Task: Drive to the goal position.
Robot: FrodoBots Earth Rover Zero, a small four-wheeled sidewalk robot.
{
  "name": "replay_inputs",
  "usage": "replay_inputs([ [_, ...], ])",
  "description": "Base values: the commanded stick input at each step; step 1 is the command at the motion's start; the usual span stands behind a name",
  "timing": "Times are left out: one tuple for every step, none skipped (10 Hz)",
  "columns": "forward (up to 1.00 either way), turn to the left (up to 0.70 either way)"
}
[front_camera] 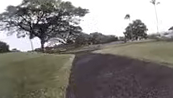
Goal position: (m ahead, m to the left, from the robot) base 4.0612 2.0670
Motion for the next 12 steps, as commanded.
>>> replay_inputs([
  [1.00,-0.14],
  [1.00,0.00],
  [1.00,0.00],
  [1.00,0.00],
  [1.00,0.00],
  [1.00,0.00],
  [1.00,0.00],
  [1.00,0.00],
  [1.00,0.00],
  [1.00,0.00],
  [1.00,0.00],
  [1.00,0.00],
])
